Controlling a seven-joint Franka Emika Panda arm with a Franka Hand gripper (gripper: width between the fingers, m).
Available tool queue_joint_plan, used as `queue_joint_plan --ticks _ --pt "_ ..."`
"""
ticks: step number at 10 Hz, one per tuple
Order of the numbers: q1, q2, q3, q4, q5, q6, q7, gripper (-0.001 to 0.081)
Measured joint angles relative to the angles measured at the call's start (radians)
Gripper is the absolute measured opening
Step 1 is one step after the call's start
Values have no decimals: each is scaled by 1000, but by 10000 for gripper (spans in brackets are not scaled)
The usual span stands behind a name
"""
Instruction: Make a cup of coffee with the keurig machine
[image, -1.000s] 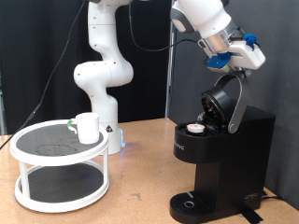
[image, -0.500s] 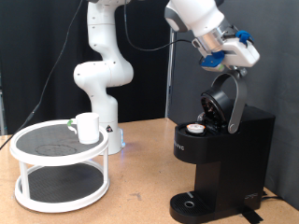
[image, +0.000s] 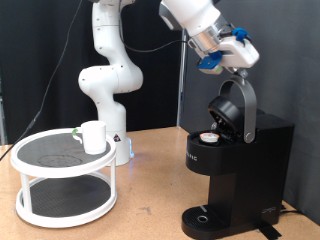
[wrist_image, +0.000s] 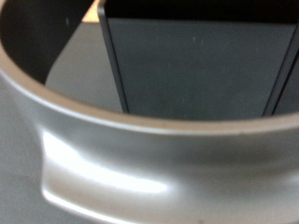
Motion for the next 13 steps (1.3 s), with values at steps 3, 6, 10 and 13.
queue_joint_plan --ticks 3,6,10,13 --pt "-36 -14 -11 -19 -63 0 5 0" --pt "-79 -19 -15 -46 -122 11 6 0" --pt "-109 -18 -16 -74 -151 31 6 0" --pt "-133 0 -19 -95 -195 34 6 0"
